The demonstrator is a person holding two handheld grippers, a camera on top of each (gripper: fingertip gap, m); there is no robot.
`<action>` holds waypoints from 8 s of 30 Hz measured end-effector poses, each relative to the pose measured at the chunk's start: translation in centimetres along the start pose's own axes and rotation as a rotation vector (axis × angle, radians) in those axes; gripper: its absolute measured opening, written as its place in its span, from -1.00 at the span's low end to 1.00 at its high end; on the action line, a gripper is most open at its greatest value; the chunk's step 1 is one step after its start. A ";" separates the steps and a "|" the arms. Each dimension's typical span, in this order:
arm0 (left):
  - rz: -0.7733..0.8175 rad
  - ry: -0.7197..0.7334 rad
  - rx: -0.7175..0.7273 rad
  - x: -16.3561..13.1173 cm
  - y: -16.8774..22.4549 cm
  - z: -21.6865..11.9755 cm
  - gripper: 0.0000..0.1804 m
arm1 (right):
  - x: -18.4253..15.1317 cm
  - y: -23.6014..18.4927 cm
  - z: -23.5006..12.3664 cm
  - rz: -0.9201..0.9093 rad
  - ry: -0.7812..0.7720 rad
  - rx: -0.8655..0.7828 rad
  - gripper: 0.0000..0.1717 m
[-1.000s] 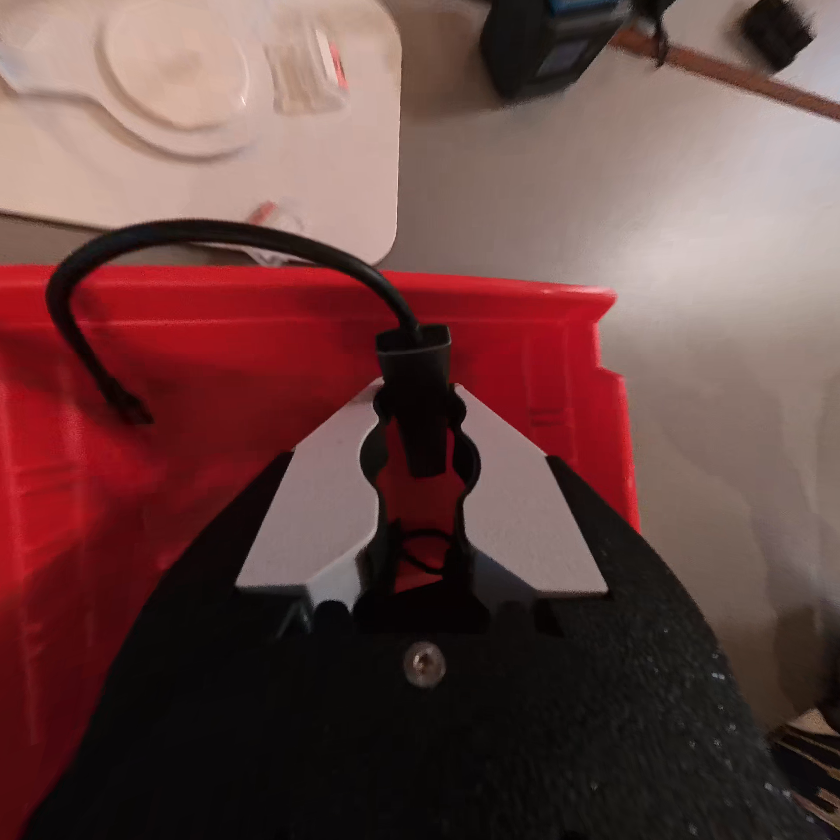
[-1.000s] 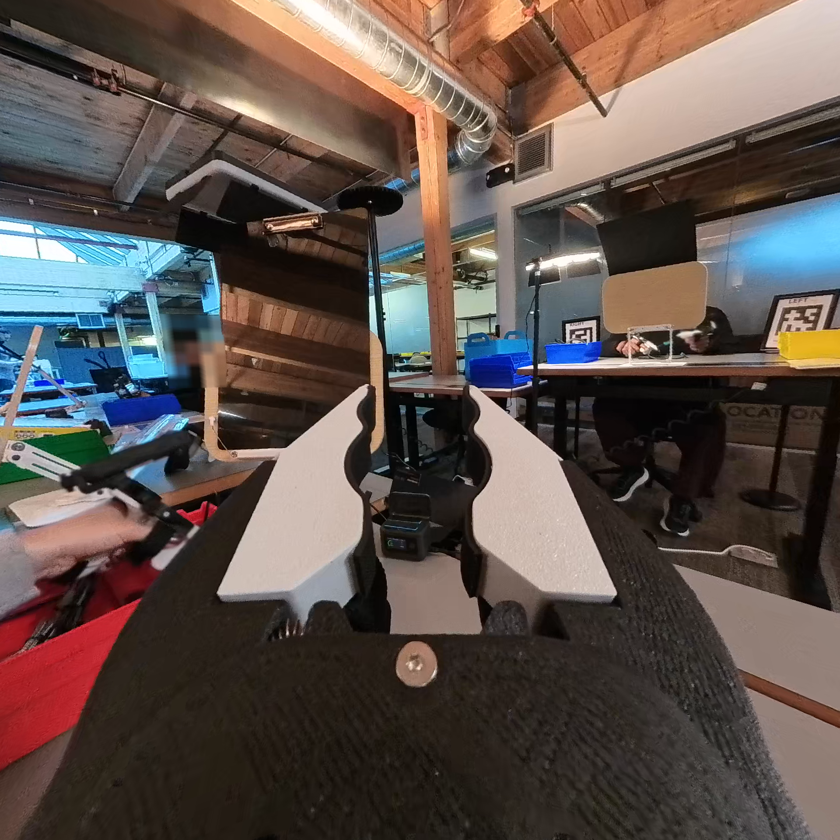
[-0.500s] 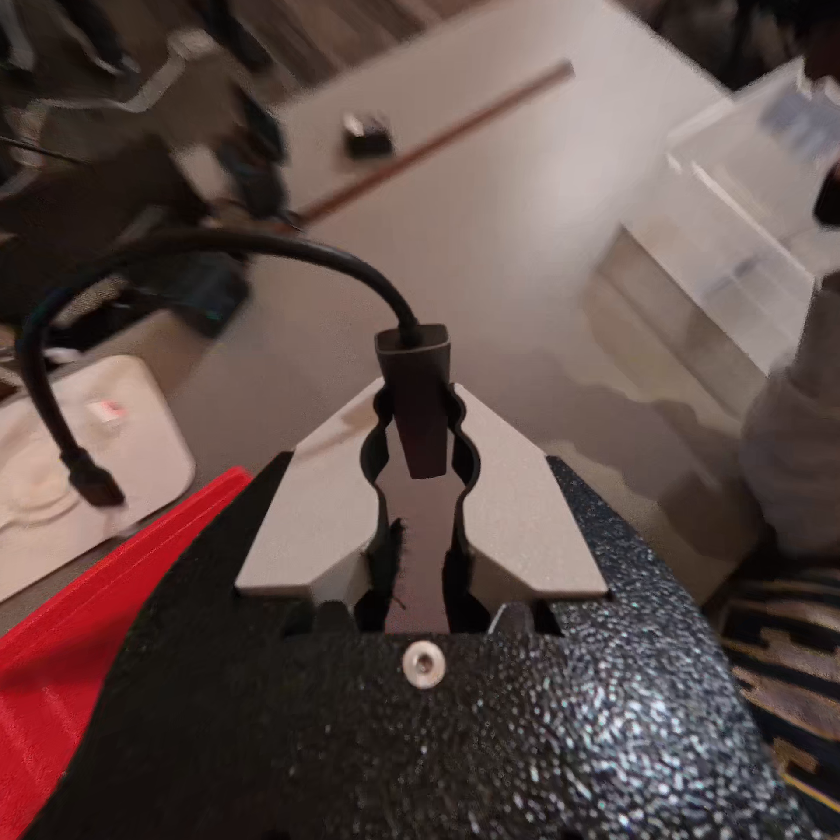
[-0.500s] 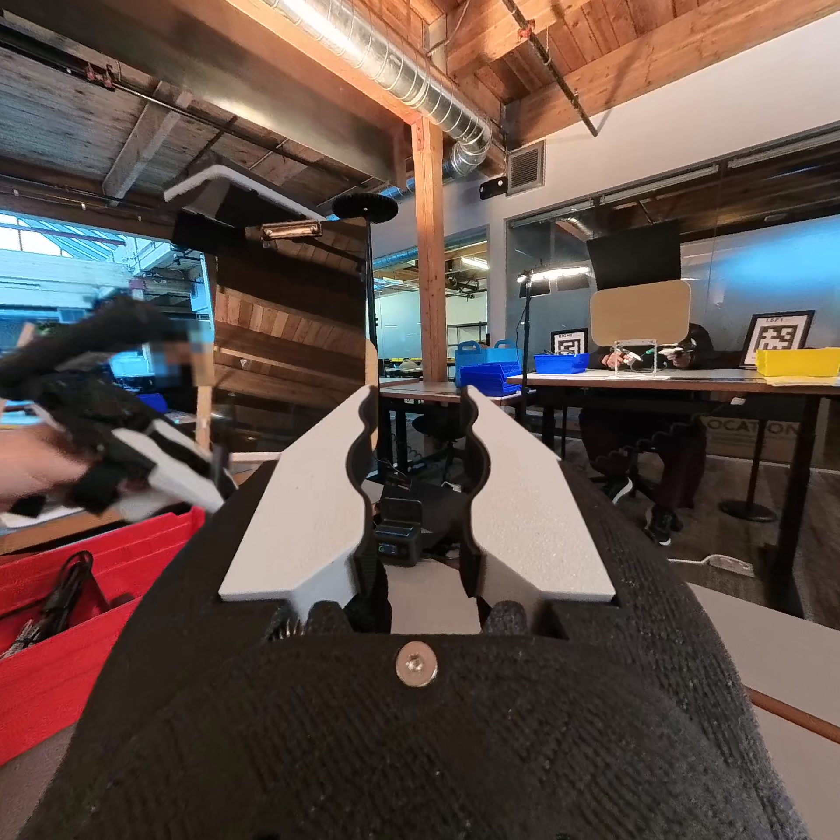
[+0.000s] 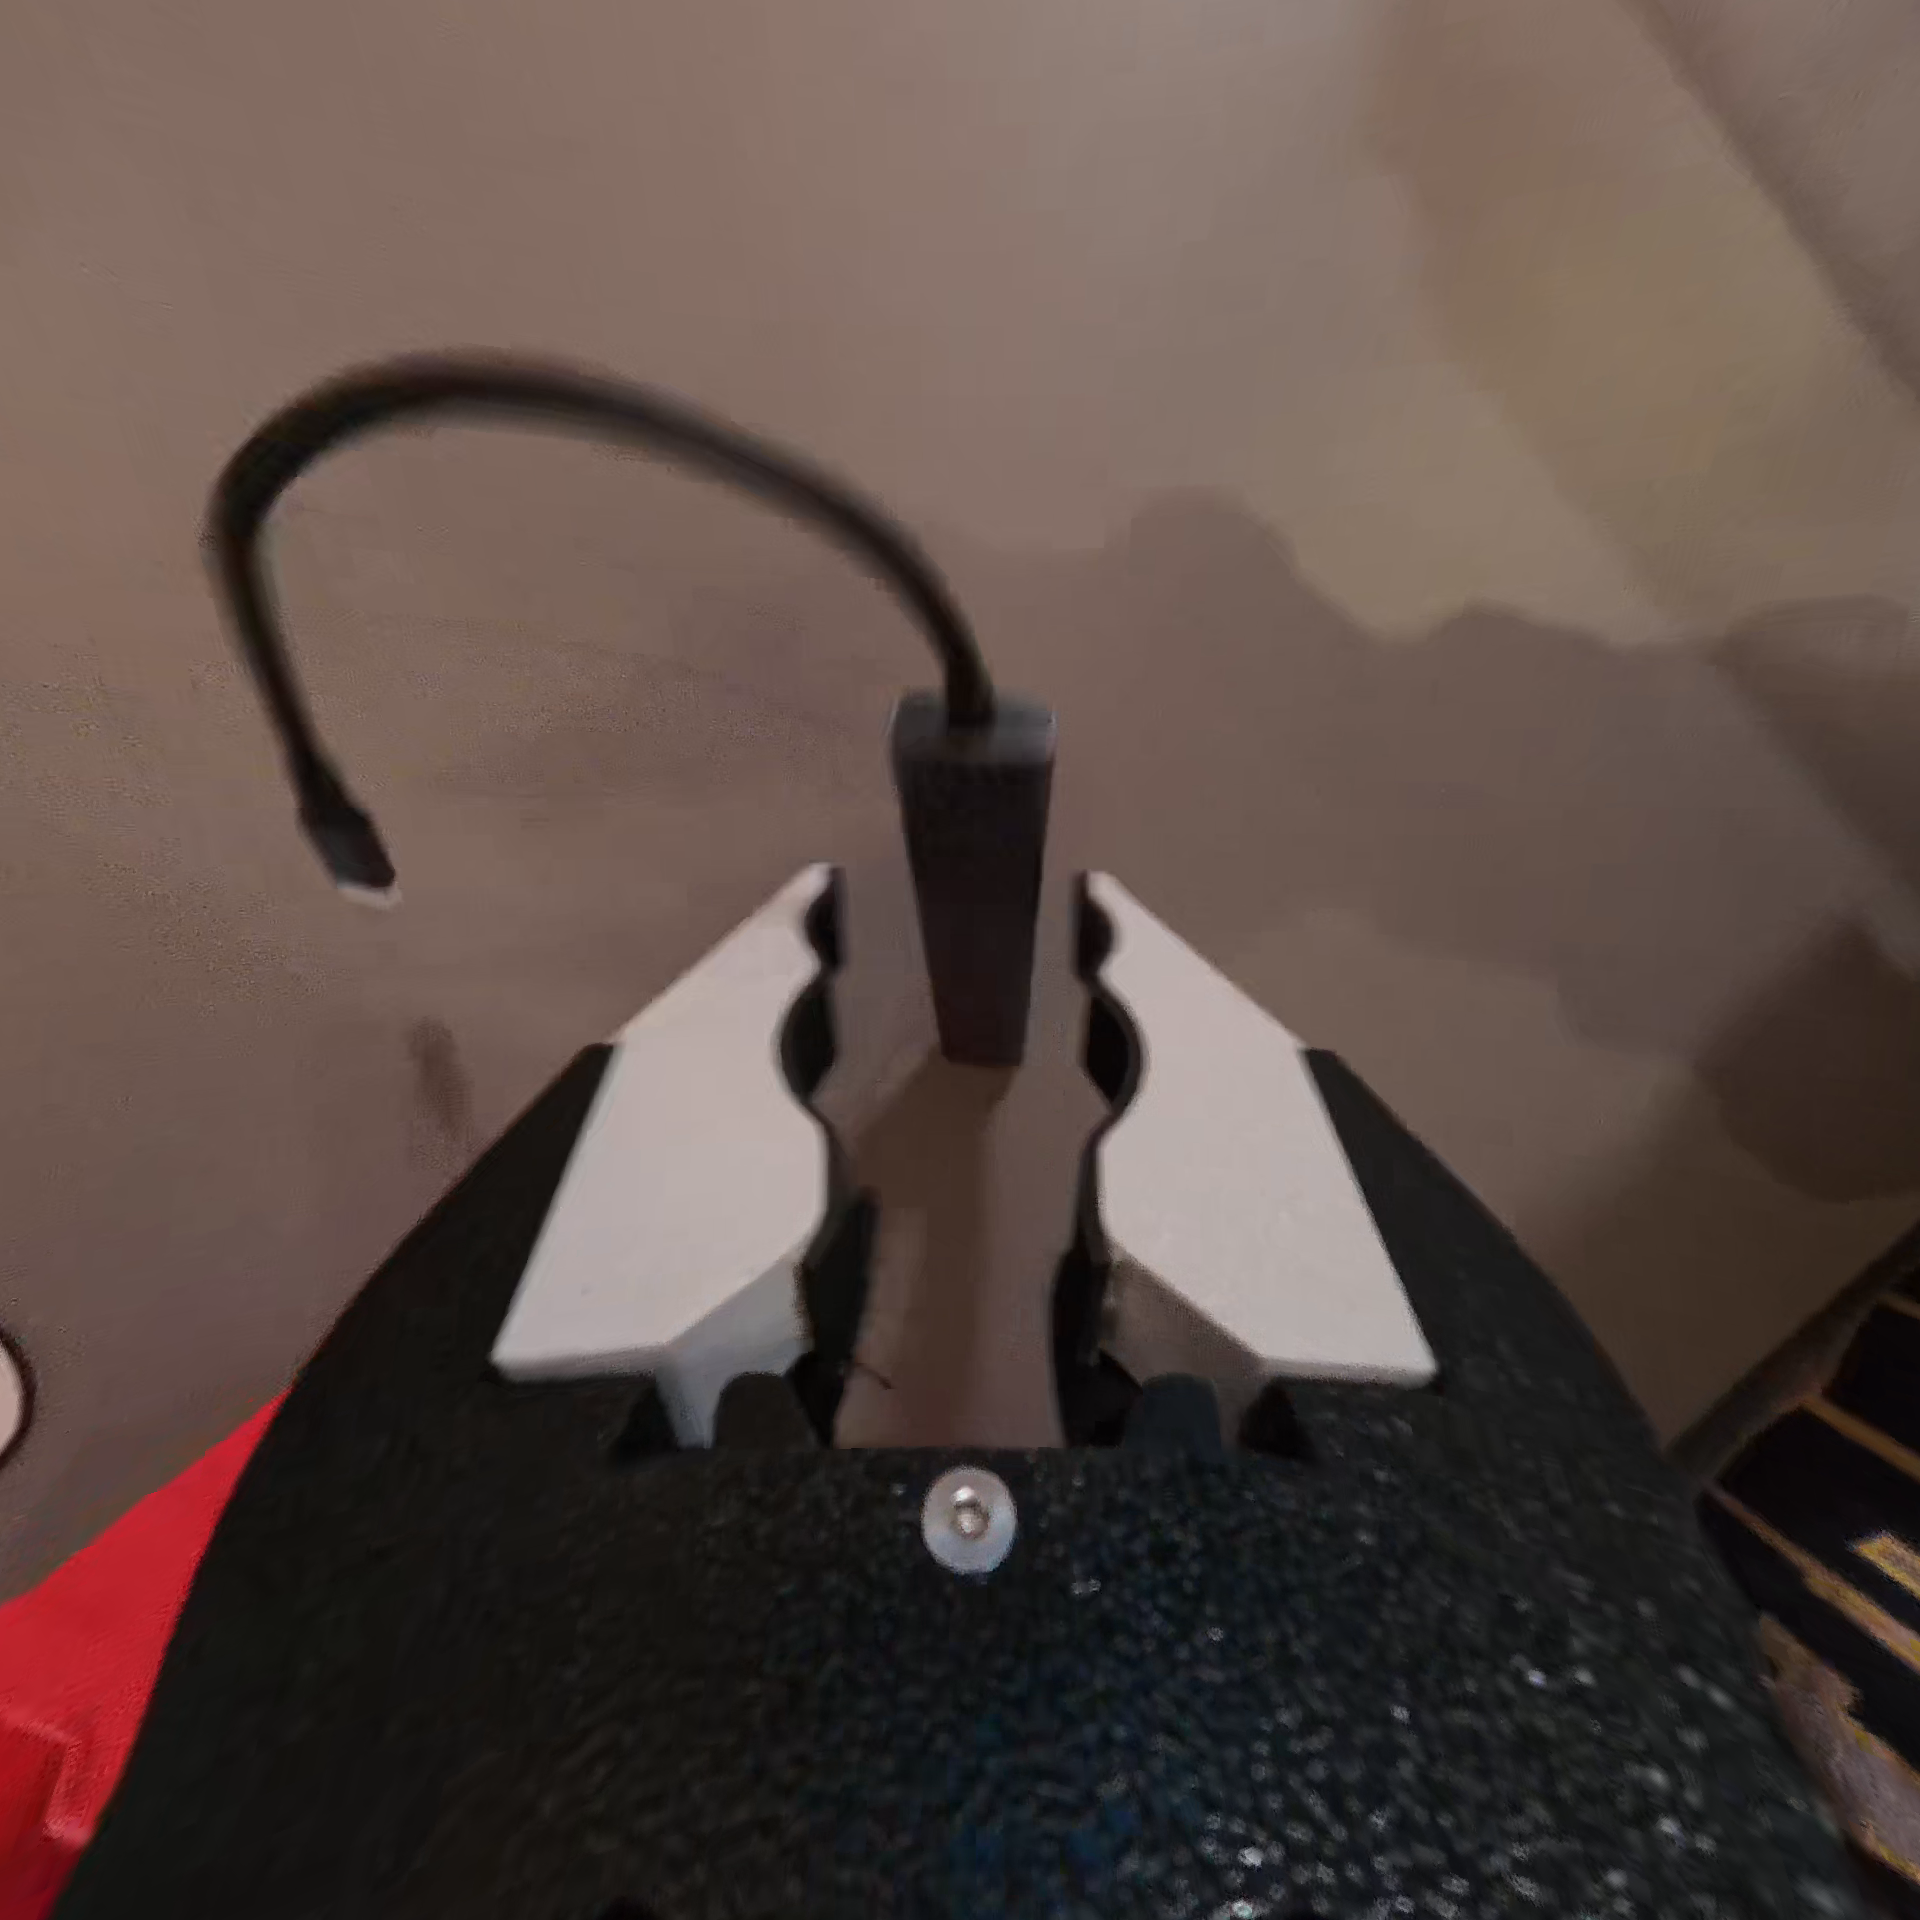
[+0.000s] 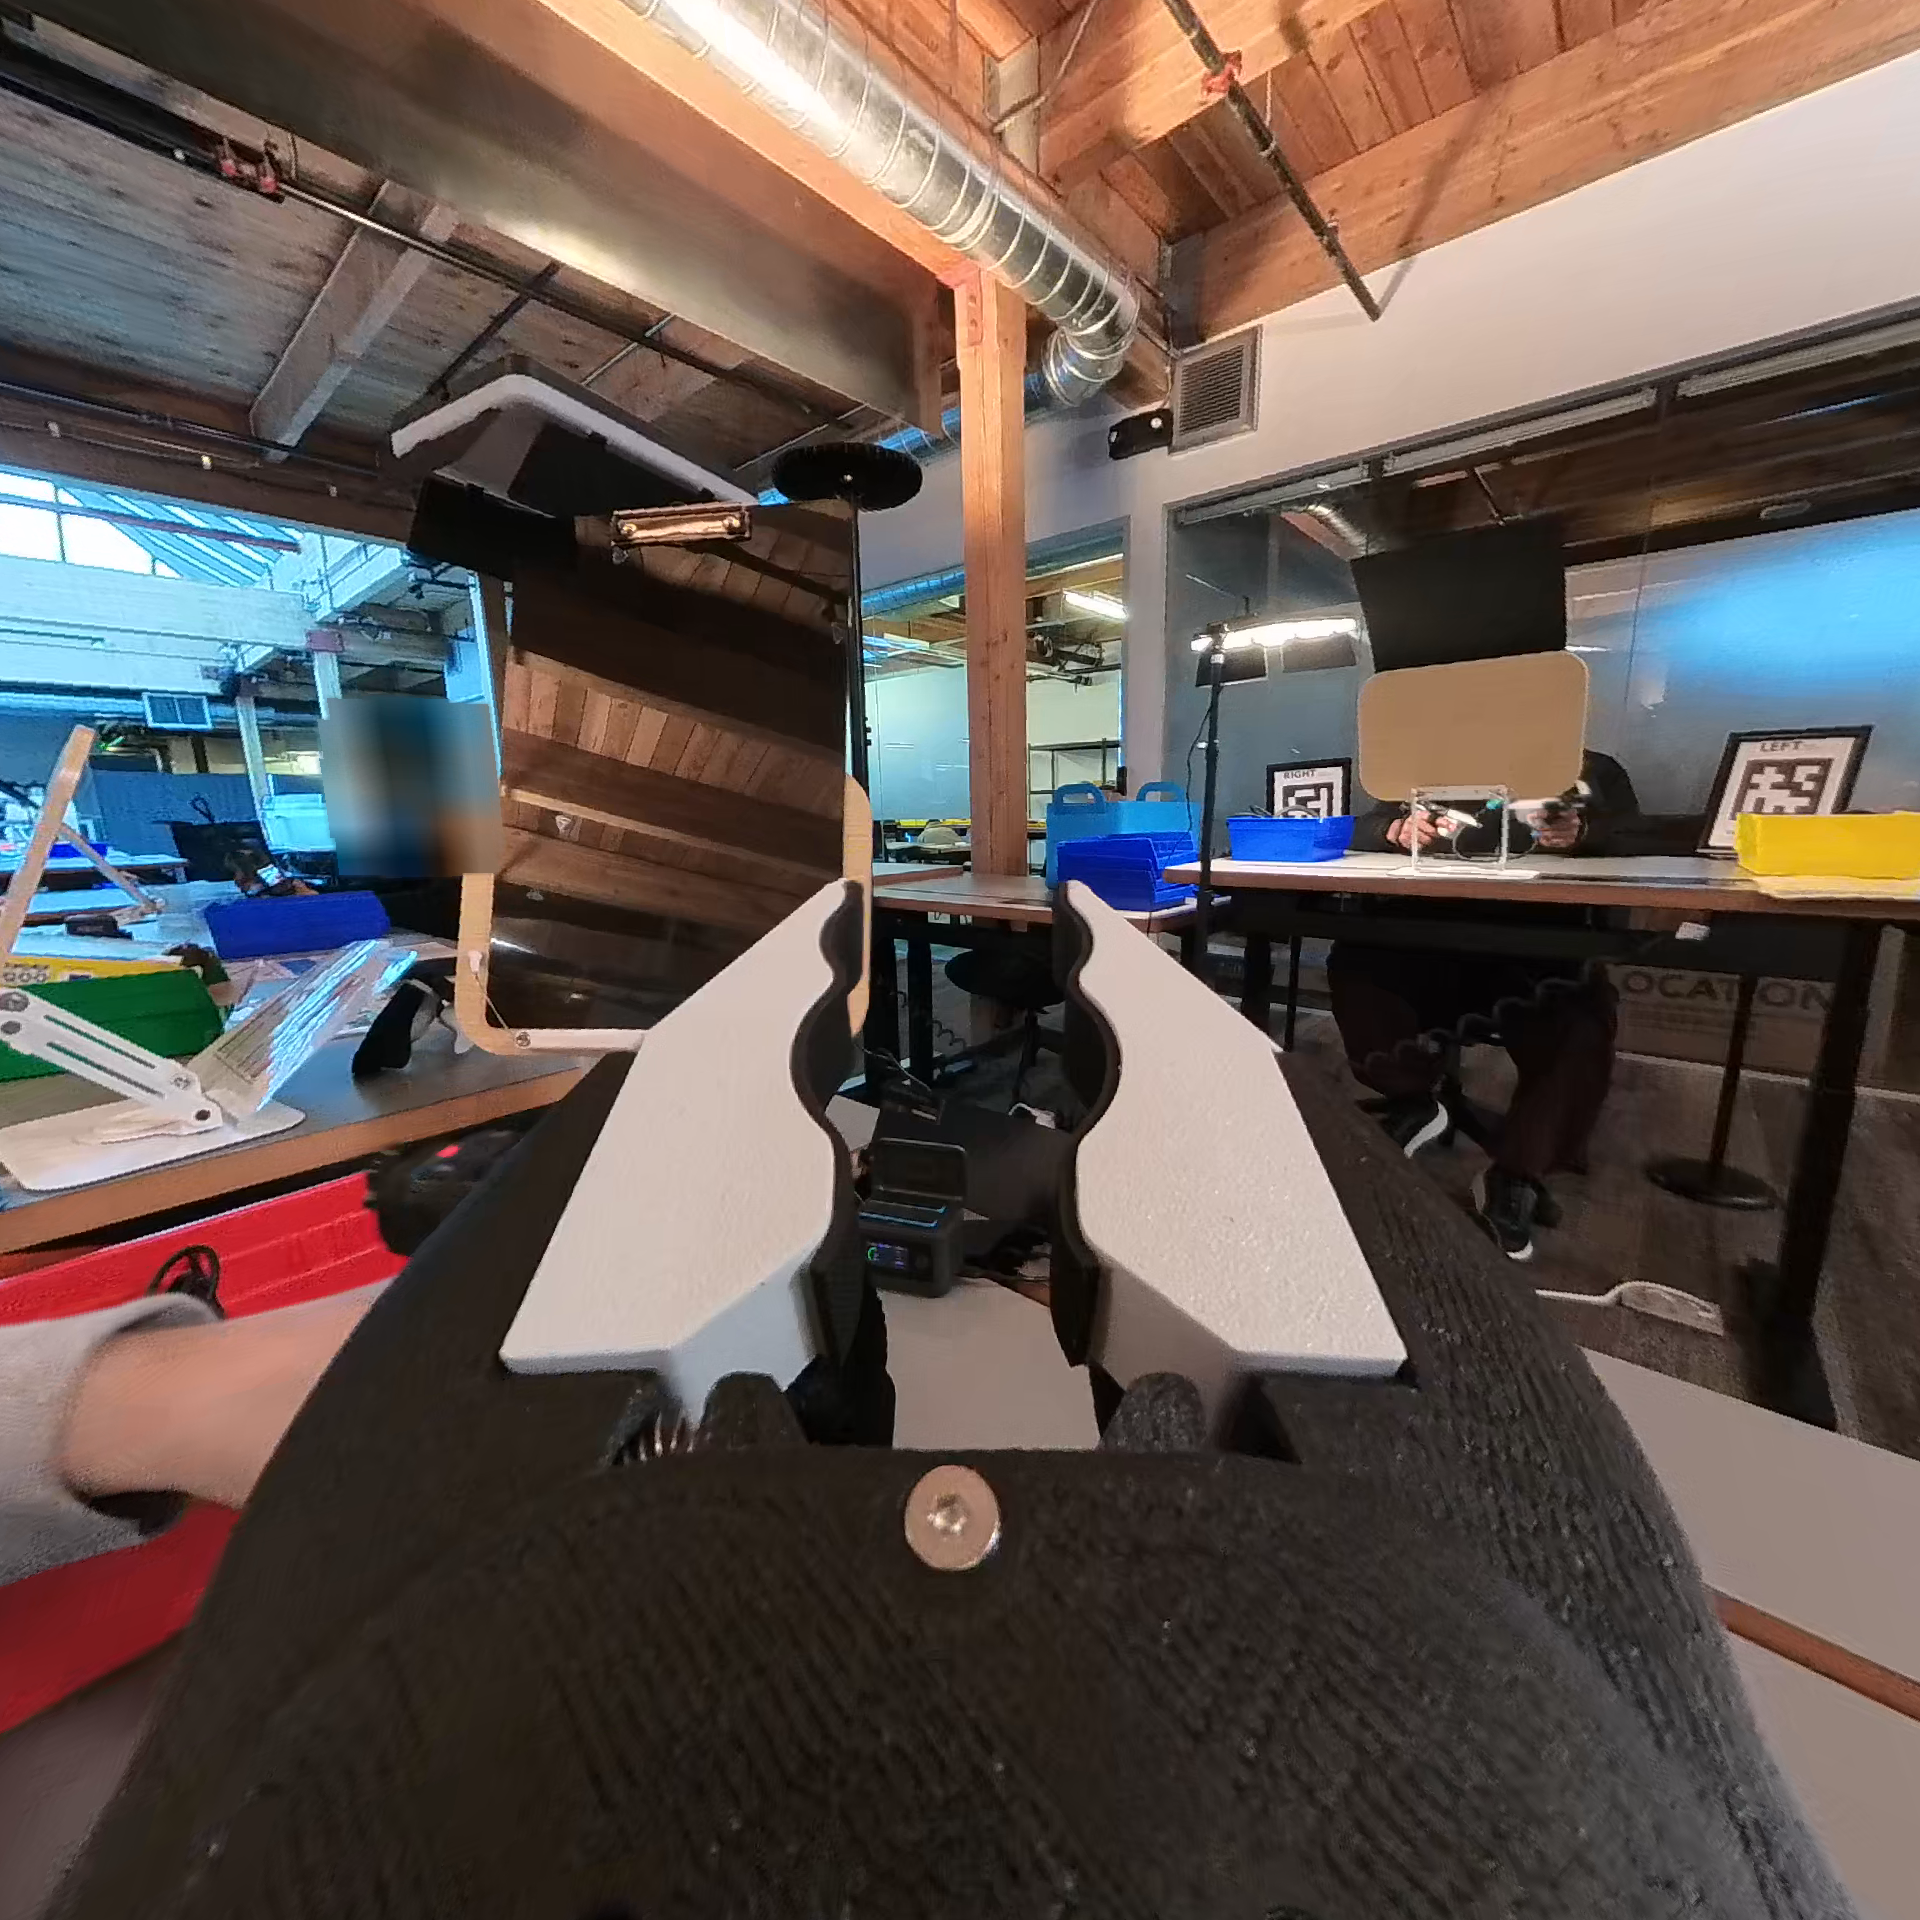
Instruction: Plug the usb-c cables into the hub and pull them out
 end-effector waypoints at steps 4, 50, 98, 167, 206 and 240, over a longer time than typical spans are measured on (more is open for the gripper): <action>-0.039 0.061 0.023 -0.1 -0.8 -0.4 0.17 | 0.2 -0.2 0.0 -0.005 0.016 0.009 -0.60; -0.629 0.766 0.570 -20.8 -6.7 -28.6 -0.75 | -0.7 0.0 0.2 0.005 -0.020 0.010 -0.60; -0.063 0.366 0.706 -18.3 -3.4 -21.8 -0.52 | -0.2 0.0 -0.1 0.021 -0.006 0.028 -0.62; 0.110 0.895 0.326 3.4 -2.8 -2.1 -0.14 | -2.0 3.2 -1.0 -0.116 -0.141 -0.124 -0.63; 0.021 0.661 -0.121 -6.6 8.4 -3.1 -0.52 | -19.8 -3.9 -9.5 -0.335 -0.614 0.023 -0.71; -0.177 0.580 -0.505 -4.8 2.5 -0.7 -0.78 | -26.0 -5.8 -9.6 -1.170 -0.768 0.572 -0.92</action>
Point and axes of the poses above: each gripper's, where its closed fingertips meet, z out along the fingers, x out of its top, y = z × x across the jaws, the point moved 5 cm from there along -z, back along the fingers, and after that the axes turned 14 degrees about y, right-handed, at the moved point
